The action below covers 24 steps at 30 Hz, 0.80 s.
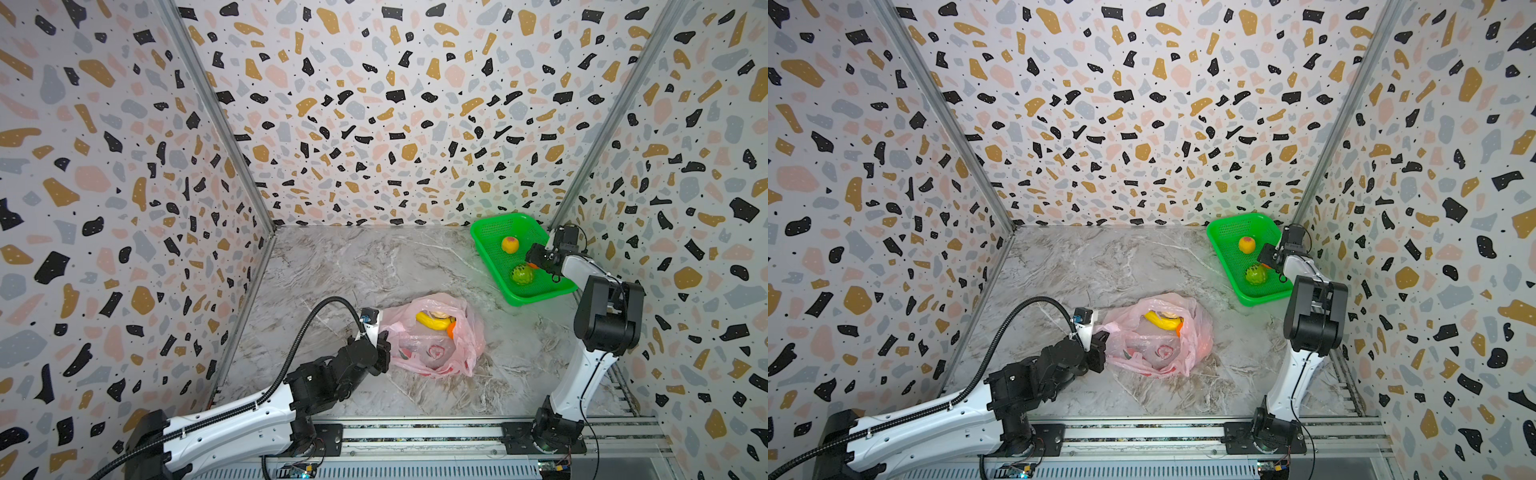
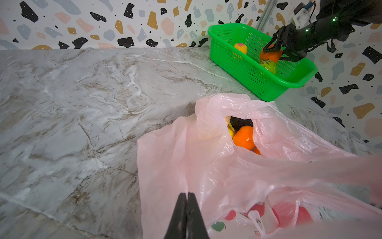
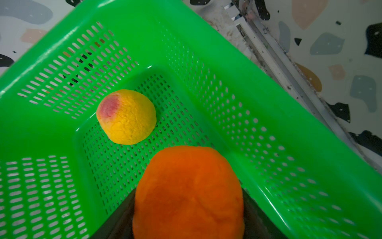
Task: Untie the knot of the plastic bag and take out the fruit
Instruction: Place the fruit in the basket.
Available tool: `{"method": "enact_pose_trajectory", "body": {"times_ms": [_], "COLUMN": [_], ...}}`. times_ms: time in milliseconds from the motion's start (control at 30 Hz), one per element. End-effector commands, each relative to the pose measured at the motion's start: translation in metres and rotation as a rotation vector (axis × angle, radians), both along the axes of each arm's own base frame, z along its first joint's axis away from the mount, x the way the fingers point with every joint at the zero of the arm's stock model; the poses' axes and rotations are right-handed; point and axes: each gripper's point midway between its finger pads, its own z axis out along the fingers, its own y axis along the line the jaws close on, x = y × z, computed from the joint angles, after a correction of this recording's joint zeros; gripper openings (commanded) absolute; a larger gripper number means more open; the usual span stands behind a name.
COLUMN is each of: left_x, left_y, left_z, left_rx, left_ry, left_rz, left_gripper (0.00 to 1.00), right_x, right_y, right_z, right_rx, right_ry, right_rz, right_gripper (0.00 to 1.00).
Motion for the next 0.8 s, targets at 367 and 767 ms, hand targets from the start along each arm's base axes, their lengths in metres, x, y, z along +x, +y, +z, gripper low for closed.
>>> {"method": "enact_pose_trajectory", "body": {"times_ms": [367, 767], "left_x": [0.0, 0.0], "left_y": [0.001, 0.0], "left_z": [0.005, 0.005], "left_rx": [-0.025, -0.03], "left_ry": [-0.024, -0.024], "left_rz": [0.003, -0.003], "left_gripper": [0.0, 0.0], "right_x": [0.001, -0.03], "right_y": [-0.002, 0.028], "right_z": [0.032, 0.059], "right_rx": [-0.024, 0.028], "right_ry": [-0.034, -0.025], "right_rz": [0.007, 0.068], "right_gripper": [0.88, 0.86]}}
